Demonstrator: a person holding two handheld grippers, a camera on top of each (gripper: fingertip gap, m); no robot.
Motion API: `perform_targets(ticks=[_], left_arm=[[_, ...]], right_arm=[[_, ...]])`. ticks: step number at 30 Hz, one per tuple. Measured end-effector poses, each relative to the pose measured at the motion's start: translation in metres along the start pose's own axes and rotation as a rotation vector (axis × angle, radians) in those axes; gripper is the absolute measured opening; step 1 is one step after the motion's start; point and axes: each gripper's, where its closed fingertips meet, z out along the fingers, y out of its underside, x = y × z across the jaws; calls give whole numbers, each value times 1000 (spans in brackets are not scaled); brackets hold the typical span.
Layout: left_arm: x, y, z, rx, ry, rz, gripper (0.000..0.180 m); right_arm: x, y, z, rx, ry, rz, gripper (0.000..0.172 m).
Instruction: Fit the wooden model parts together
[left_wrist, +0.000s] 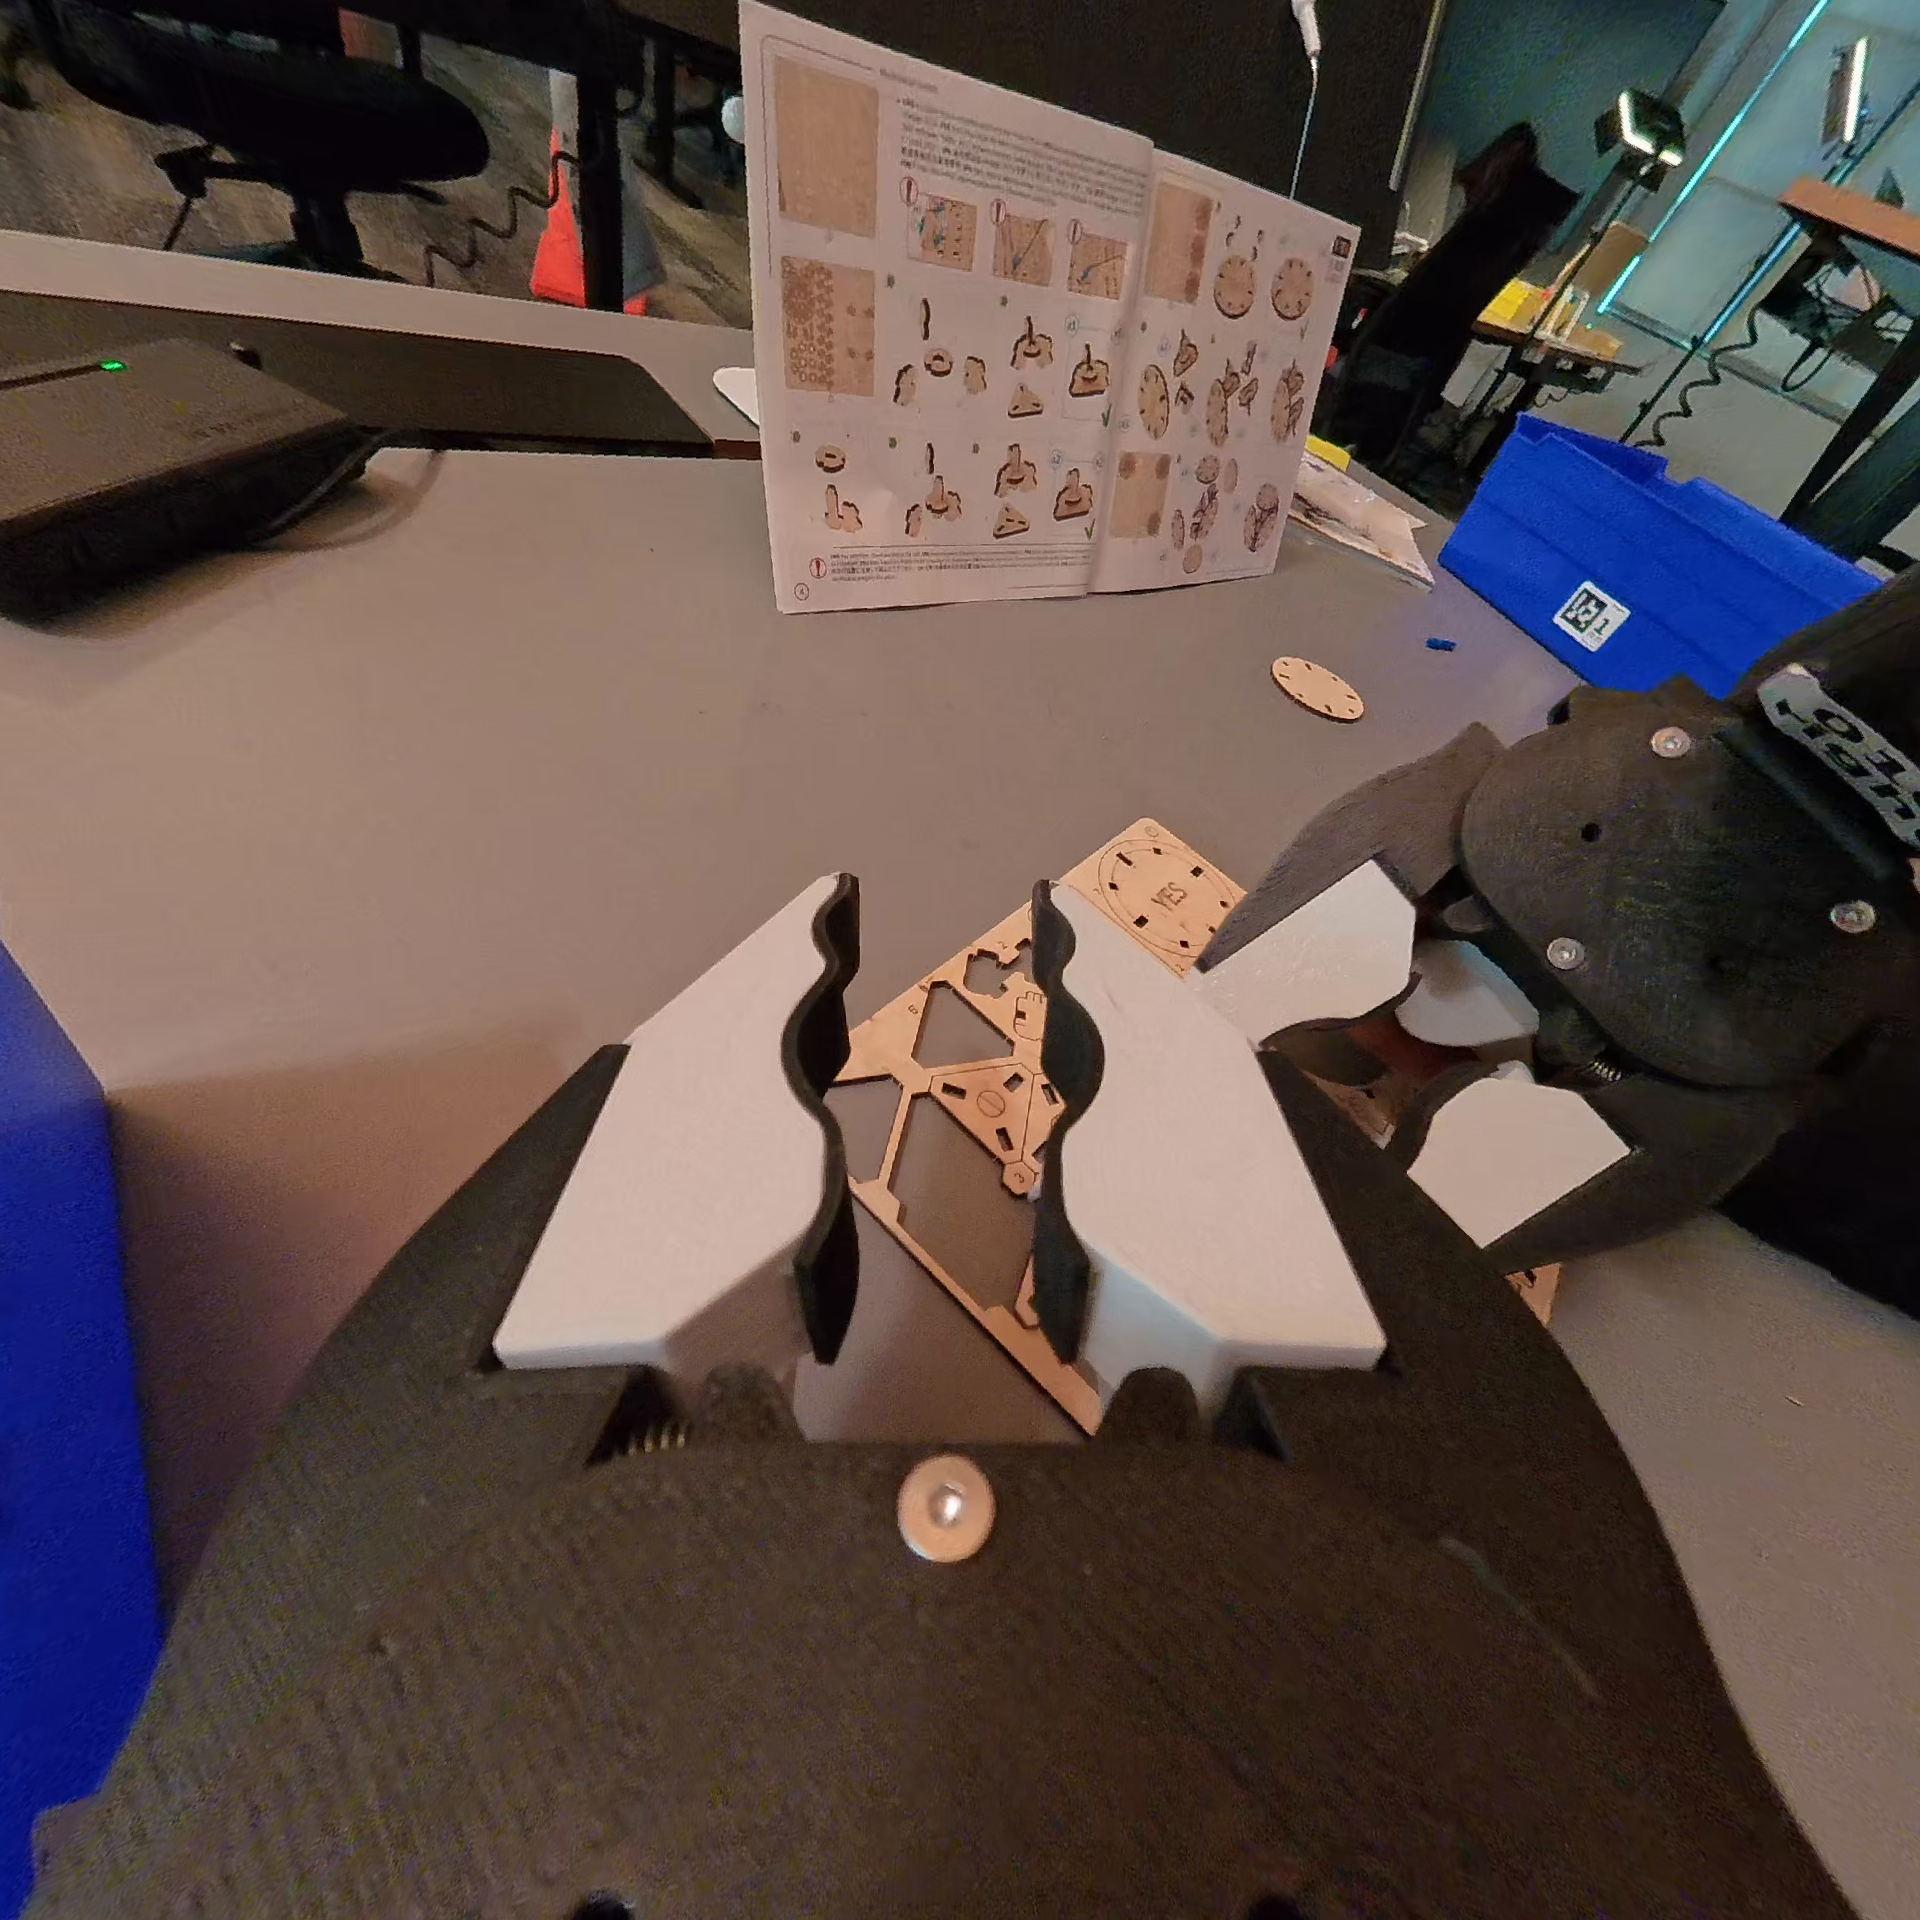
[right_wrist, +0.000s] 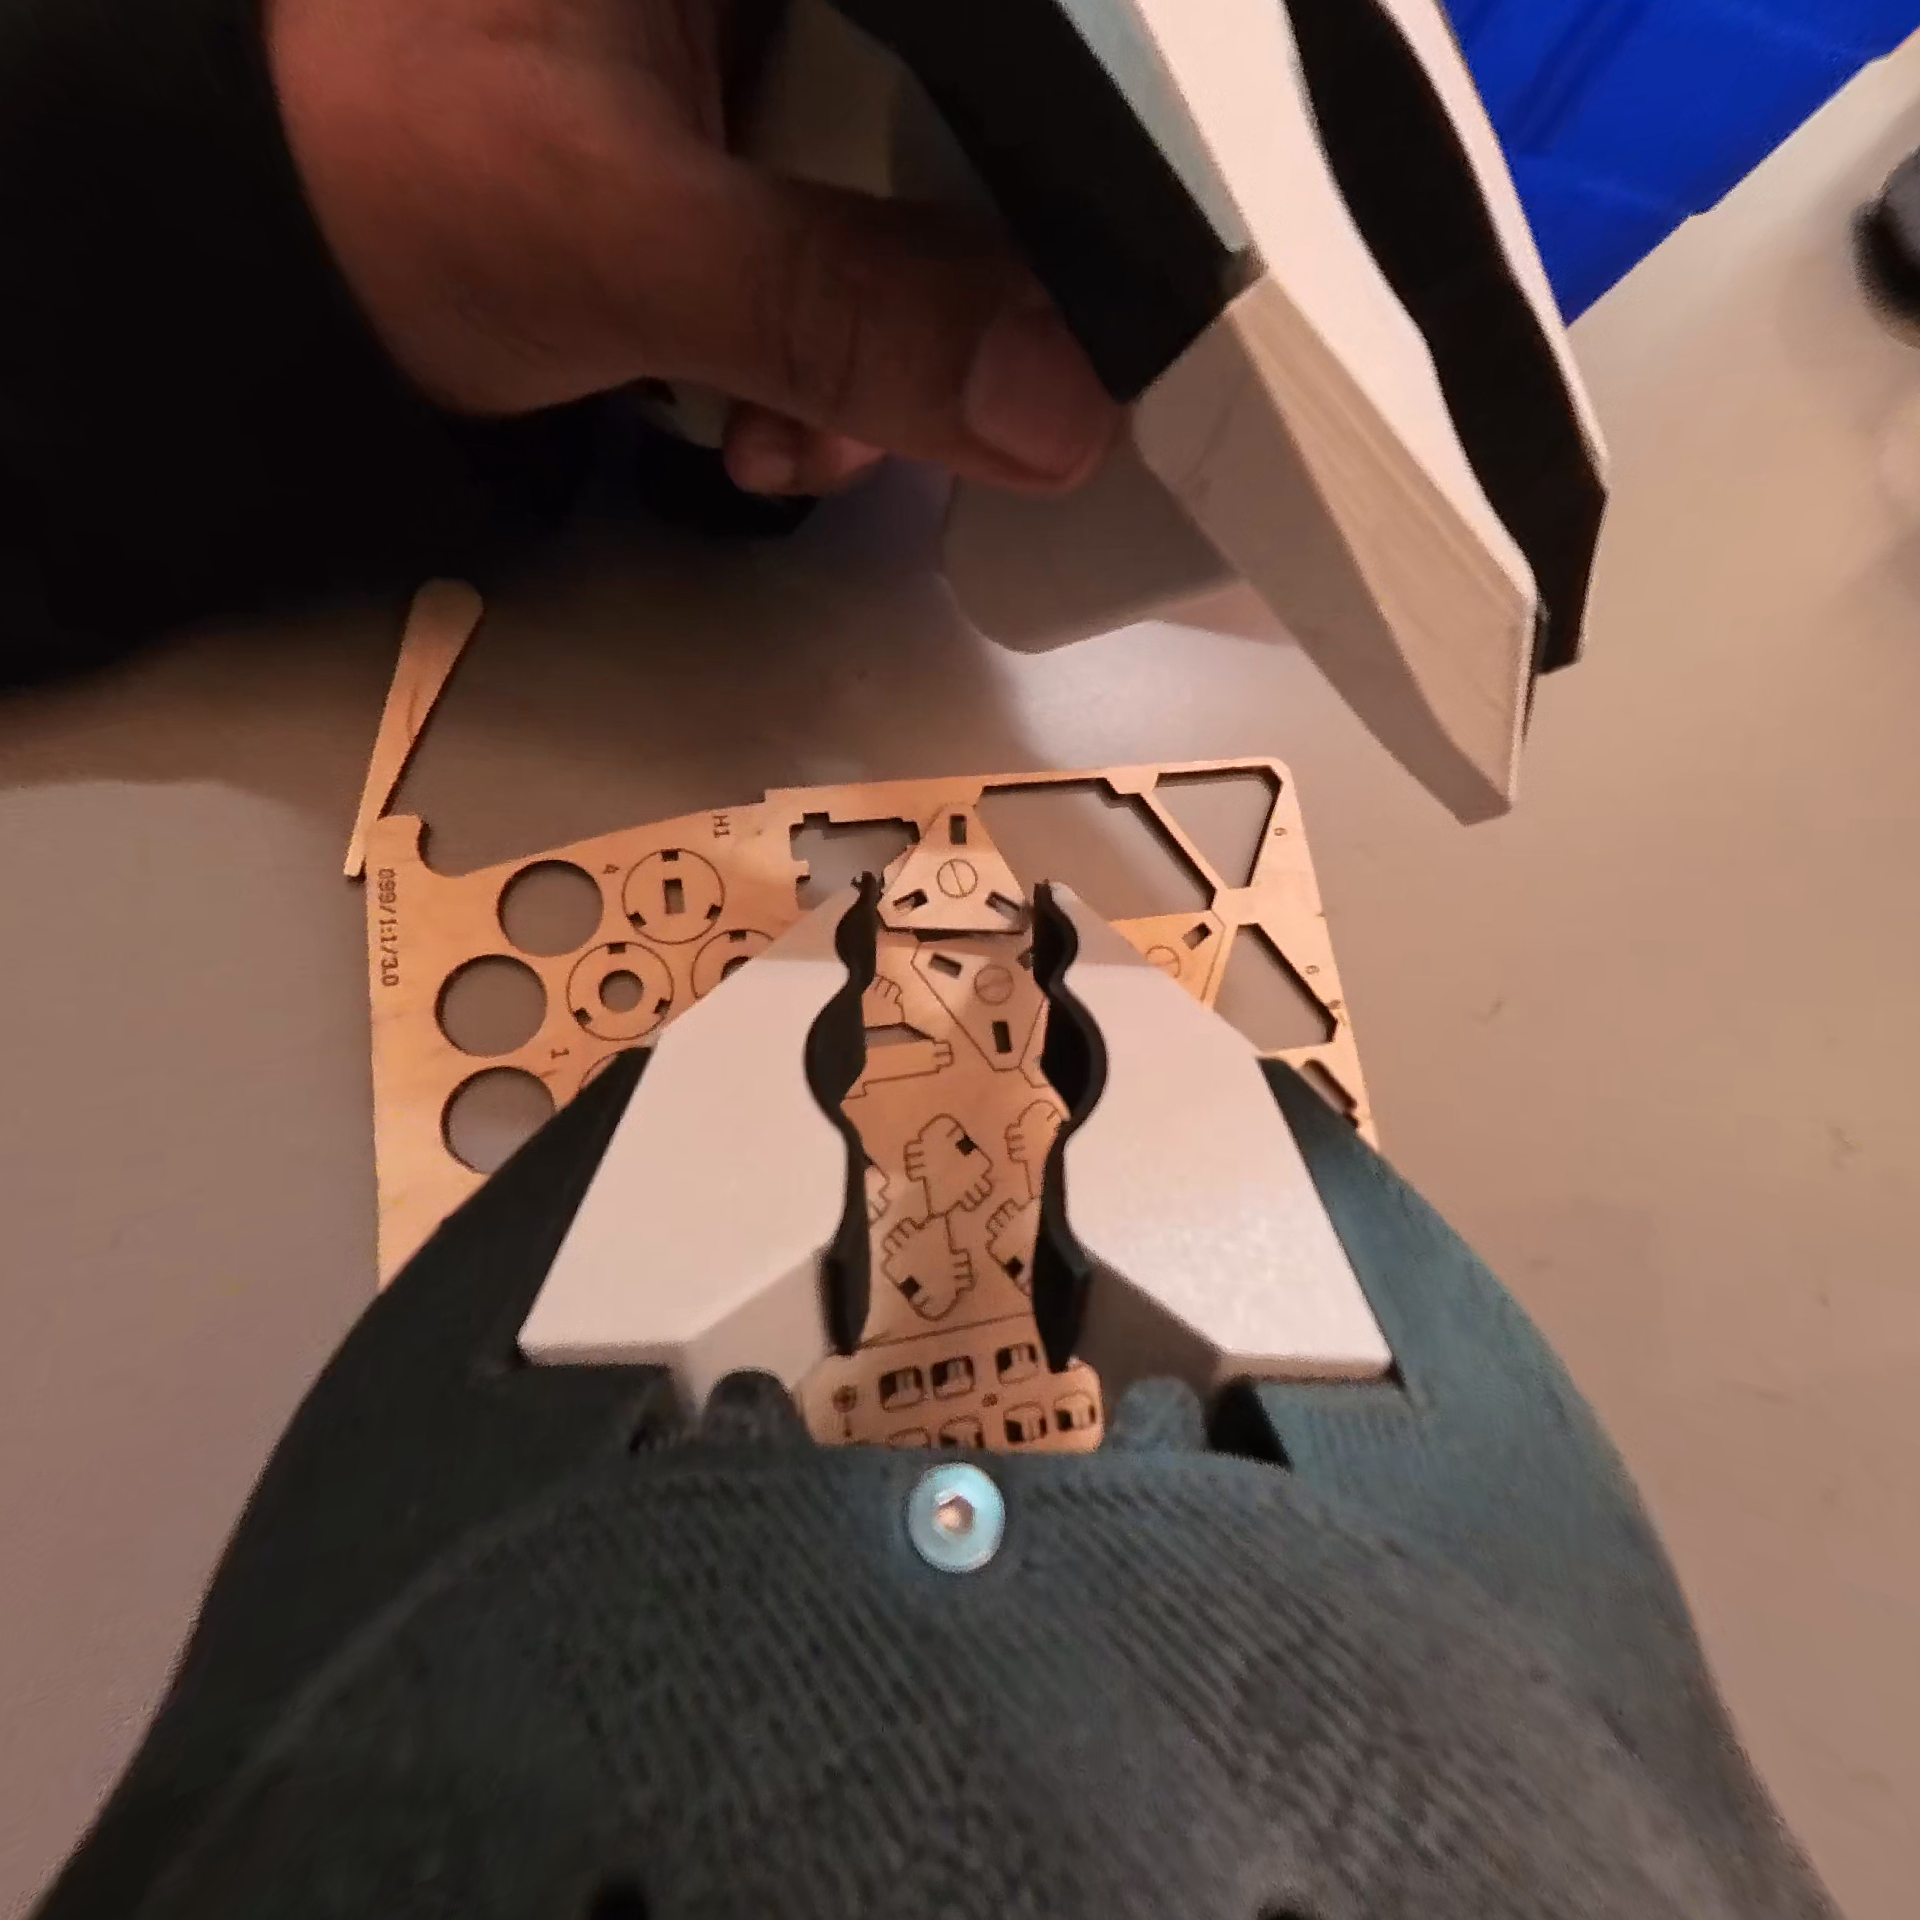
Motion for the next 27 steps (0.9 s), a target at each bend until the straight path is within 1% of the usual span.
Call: perform_targets(ticks=[8, 17, 27], left_arm=[[0, 0, 0, 0, 0, 0, 31], [0, 0, 0, 0, 1, -1, 31], [0, 1, 0, -3, 0, -1, 31]], right_arm=[[7, -1, 1, -43, -30, -68, 28], [14, -1, -5, -29, -16, -39, 28], [12, 0, -2, -39, -22, -39, 28]])
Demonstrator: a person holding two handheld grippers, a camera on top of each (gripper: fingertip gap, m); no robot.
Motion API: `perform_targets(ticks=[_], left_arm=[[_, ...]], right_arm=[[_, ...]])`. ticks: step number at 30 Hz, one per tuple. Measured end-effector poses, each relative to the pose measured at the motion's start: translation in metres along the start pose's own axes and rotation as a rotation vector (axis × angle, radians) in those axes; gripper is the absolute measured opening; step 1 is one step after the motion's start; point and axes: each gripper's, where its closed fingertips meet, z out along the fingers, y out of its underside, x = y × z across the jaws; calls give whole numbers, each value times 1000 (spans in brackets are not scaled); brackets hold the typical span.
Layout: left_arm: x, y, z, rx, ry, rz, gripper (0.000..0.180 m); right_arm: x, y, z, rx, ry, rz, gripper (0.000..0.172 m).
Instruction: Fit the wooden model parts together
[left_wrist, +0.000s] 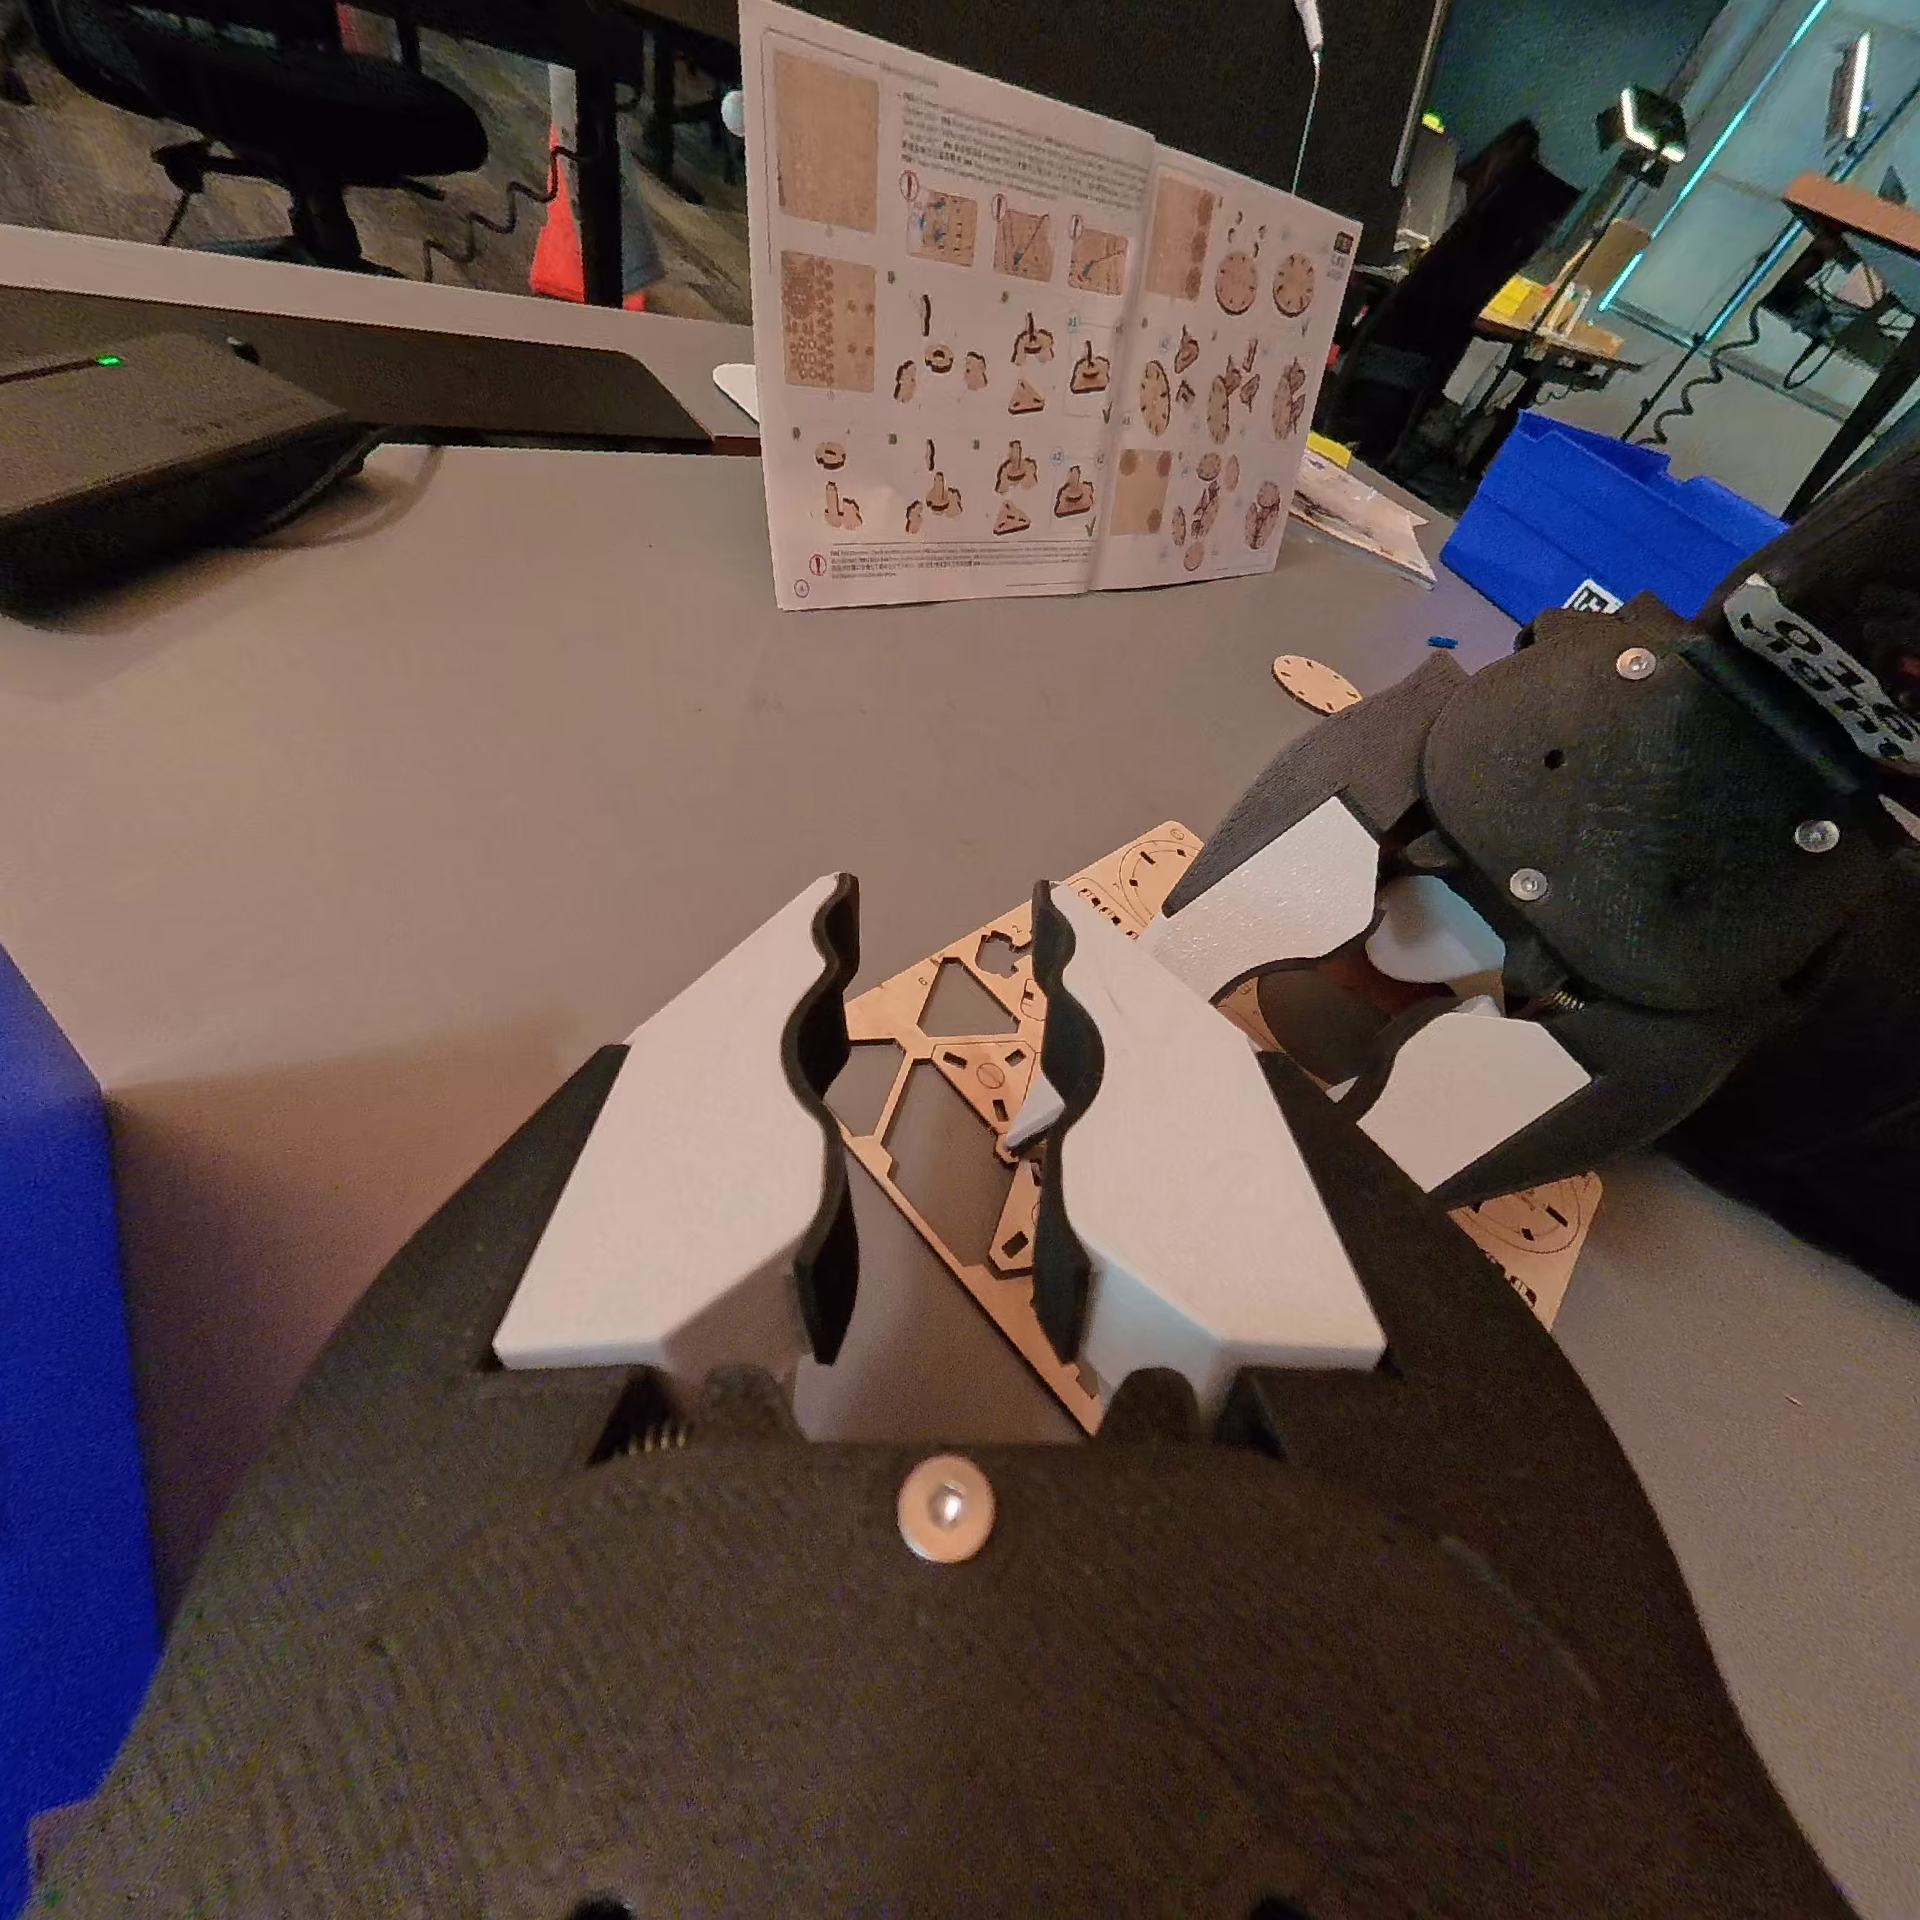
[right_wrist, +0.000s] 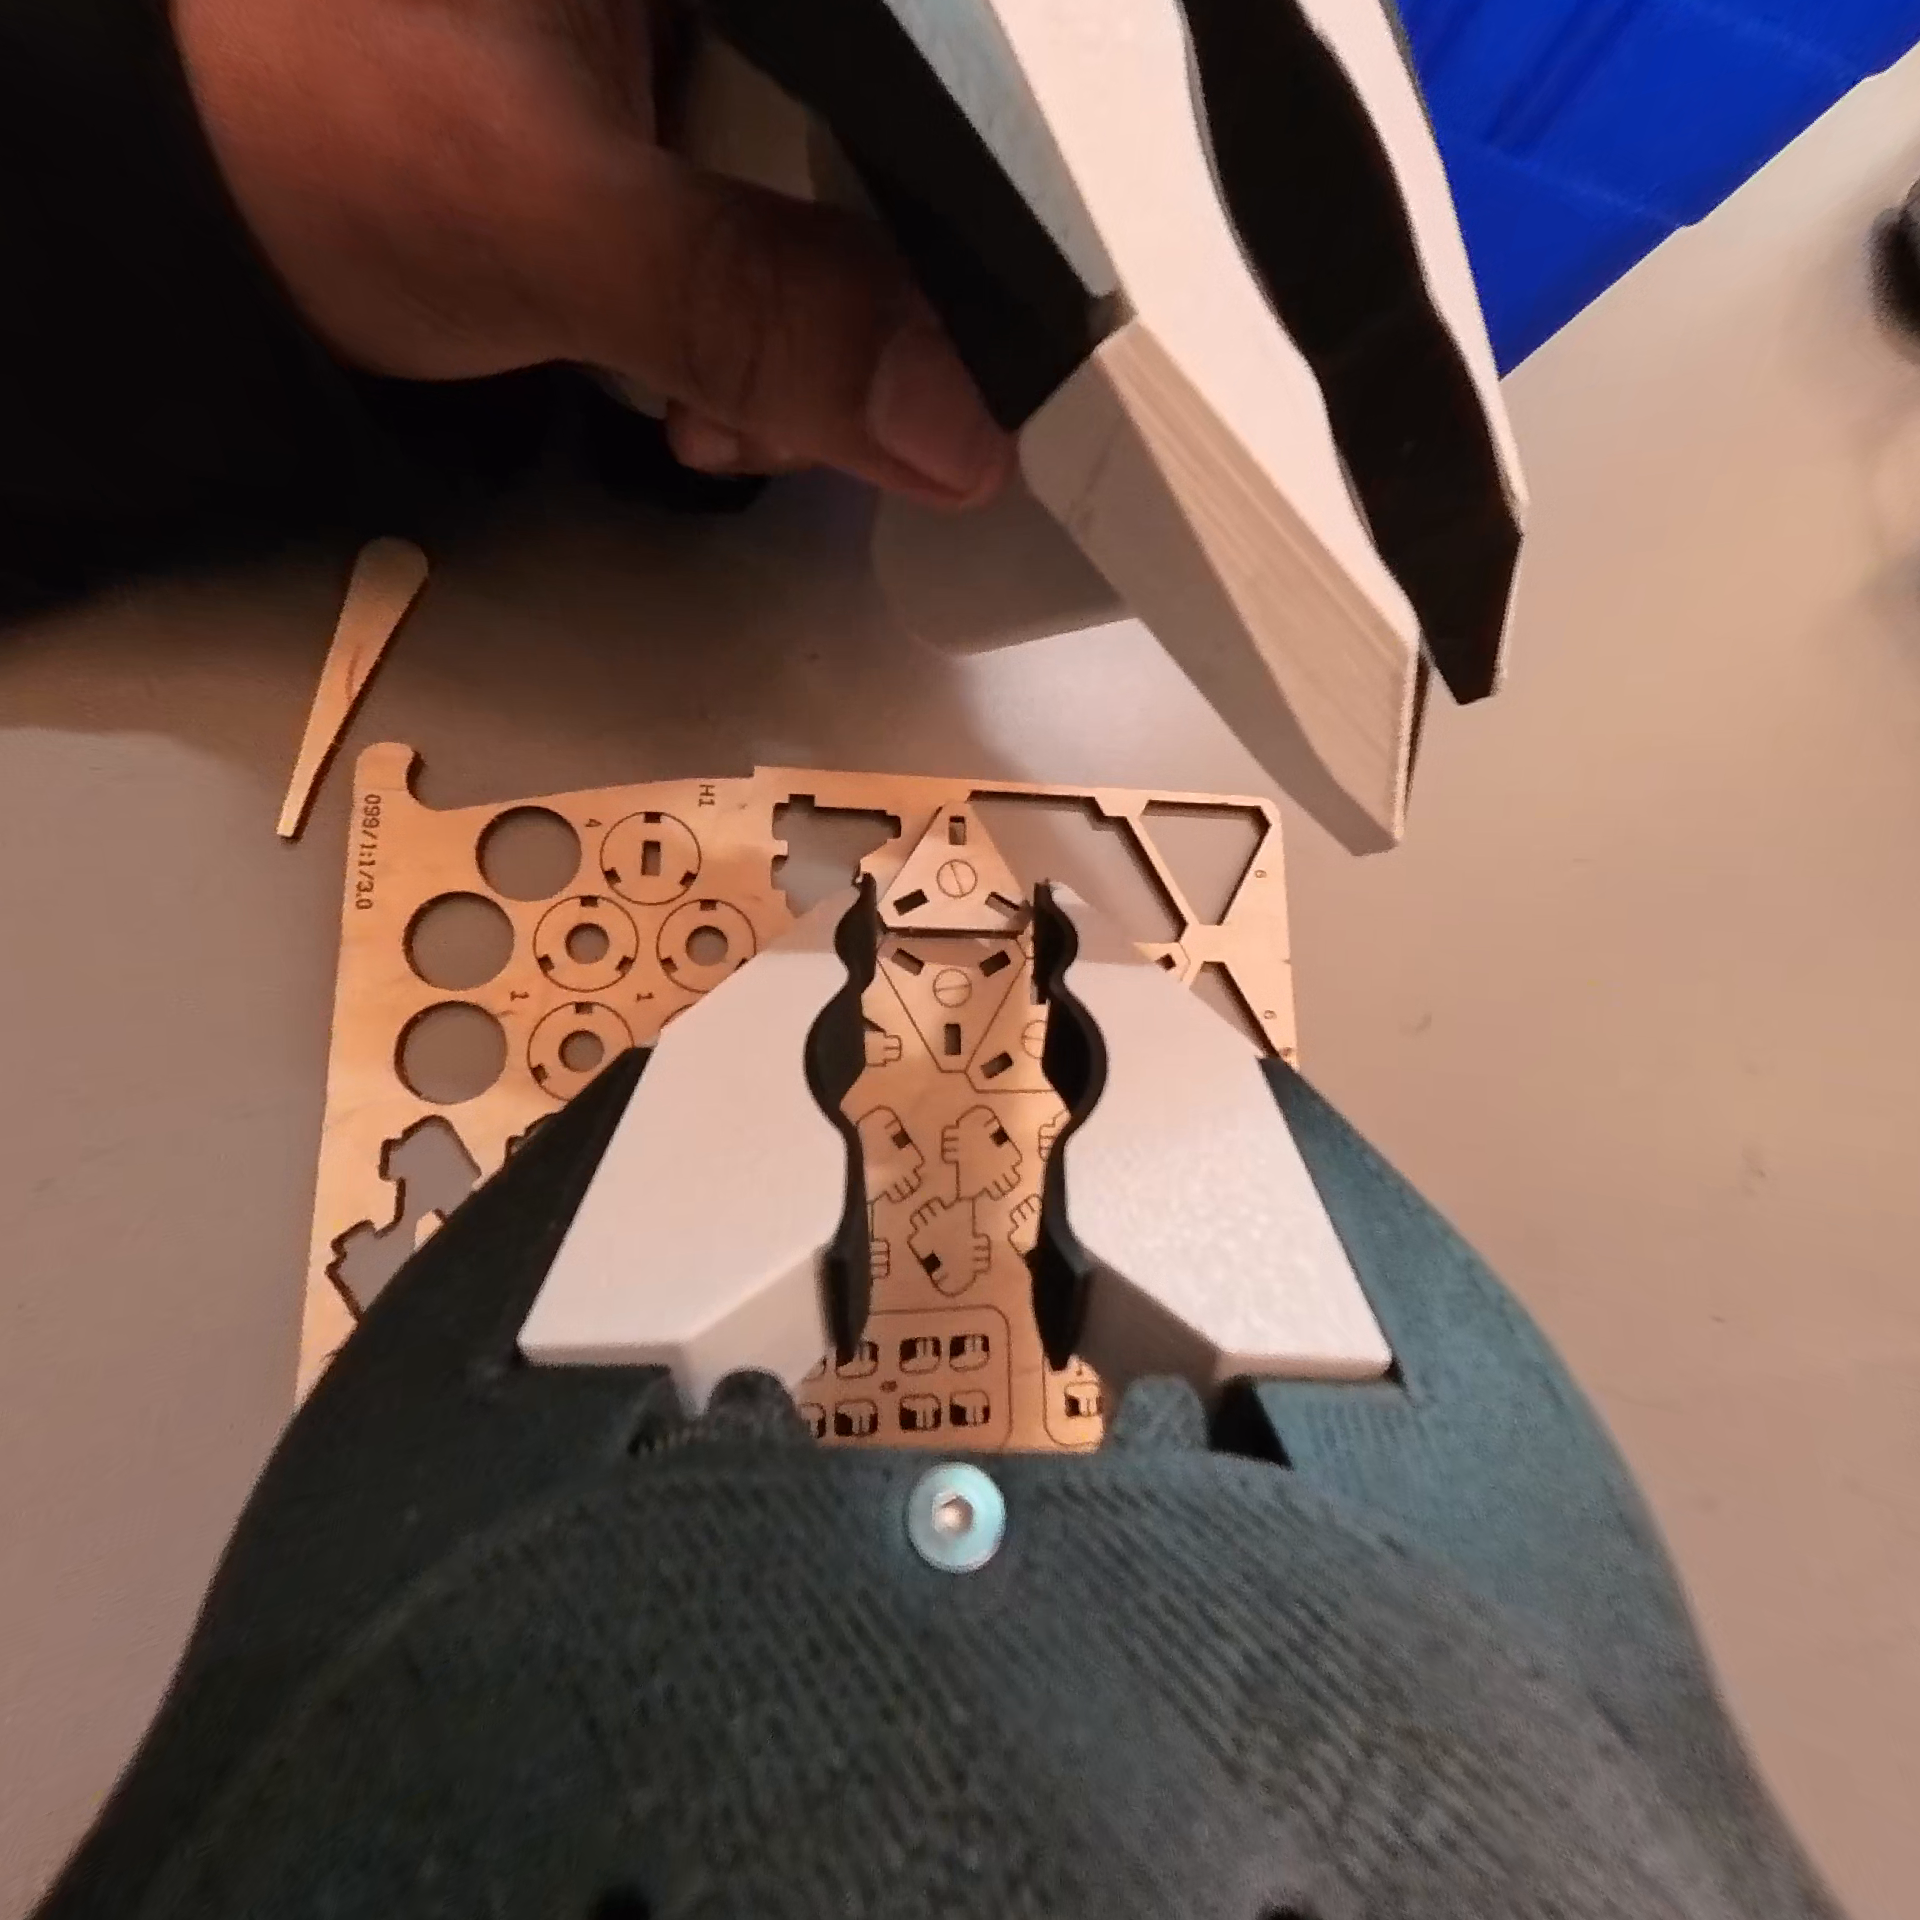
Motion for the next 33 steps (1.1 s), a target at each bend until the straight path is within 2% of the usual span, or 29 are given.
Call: perform_targets(ticks=[33], left_arm=[[0, 0, 0, 0, 1, 0, 32]], right_arm=[[0, 0, 1, 4, -5, 0, 29]])
